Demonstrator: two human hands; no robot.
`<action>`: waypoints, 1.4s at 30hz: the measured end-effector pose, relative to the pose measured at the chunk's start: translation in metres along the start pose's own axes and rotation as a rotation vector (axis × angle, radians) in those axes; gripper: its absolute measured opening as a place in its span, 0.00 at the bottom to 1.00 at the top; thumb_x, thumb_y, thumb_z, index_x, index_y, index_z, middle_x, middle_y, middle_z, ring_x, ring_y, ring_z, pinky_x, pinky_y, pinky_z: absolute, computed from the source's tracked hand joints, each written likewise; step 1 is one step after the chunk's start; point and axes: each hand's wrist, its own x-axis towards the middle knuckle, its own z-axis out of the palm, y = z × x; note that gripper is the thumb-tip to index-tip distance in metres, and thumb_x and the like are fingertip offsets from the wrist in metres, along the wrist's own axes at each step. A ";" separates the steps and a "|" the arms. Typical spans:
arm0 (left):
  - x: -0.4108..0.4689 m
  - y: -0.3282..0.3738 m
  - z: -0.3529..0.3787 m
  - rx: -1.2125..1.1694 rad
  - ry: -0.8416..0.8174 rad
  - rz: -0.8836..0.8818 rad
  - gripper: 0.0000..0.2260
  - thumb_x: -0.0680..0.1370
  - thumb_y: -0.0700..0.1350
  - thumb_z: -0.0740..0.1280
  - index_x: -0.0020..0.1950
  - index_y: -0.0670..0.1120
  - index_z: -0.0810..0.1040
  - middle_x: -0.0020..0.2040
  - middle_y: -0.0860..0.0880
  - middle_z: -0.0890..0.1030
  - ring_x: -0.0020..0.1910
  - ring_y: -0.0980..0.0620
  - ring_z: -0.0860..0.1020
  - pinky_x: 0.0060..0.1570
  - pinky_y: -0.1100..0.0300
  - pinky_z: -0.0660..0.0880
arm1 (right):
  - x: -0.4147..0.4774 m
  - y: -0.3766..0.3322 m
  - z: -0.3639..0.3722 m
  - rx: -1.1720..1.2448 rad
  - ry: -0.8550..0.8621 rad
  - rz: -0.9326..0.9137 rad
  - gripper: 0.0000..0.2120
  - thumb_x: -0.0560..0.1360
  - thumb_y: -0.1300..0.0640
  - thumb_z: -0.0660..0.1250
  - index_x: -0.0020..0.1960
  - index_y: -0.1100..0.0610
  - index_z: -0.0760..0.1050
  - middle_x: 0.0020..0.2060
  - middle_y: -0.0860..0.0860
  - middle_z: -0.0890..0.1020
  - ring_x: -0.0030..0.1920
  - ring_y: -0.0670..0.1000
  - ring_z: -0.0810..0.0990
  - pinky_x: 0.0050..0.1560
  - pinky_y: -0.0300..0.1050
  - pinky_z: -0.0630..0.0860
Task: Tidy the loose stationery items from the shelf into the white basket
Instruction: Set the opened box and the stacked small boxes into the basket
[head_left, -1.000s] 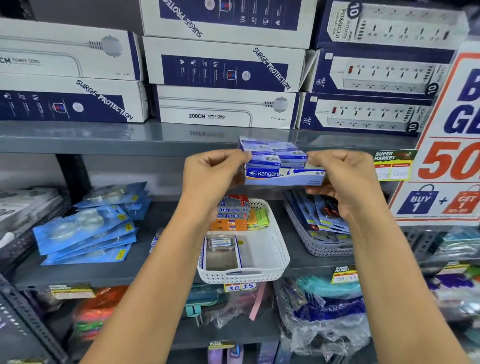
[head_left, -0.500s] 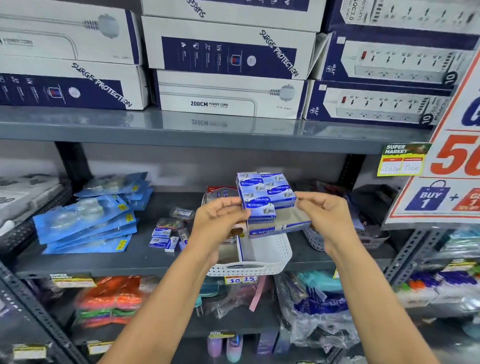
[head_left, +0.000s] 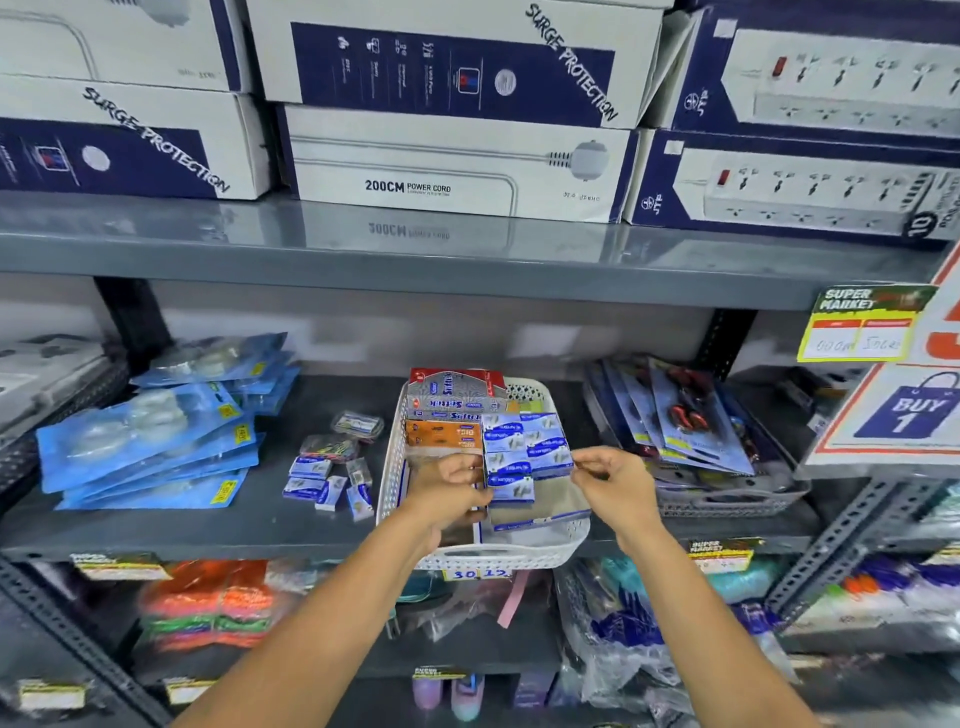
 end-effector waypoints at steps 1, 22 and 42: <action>0.006 -0.002 0.000 0.005 -0.001 -0.012 0.23 0.73 0.27 0.68 0.66 0.41 0.72 0.54 0.47 0.79 0.44 0.54 0.78 0.38 0.63 0.79 | 0.003 0.003 0.002 -0.027 -0.020 0.031 0.10 0.71 0.66 0.68 0.51 0.58 0.82 0.43 0.52 0.85 0.48 0.51 0.83 0.52 0.46 0.78; 0.073 -0.037 0.015 0.768 0.084 -0.014 0.16 0.72 0.31 0.67 0.57 0.45 0.79 0.52 0.46 0.82 0.49 0.48 0.80 0.47 0.56 0.81 | 0.008 -0.008 0.050 -0.797 -0.177 0.114 0.15 0.77 0.71 0.56 0.61 0.65 0.71 0.60 0.61 0.77 0.60 0.61 0.77 0.55 0.50 0.75; 0.064 -0.032 0.036 1.758 0.056 0.413 0.14 0.74 0.49 0.72 0.56 0.45 0.77 0.55 0.45 0.81 0.56 0.44 0.79 0.52 0.53 0.75 | 0.000 -0.010 0.044 -0.828 -0.260 0.096 0.18 0.77 0.71 0.54 0.66 0.66 0.69 0.63 0.62 0.75 0.62 0.61 0.76 0.59 0.50 0.73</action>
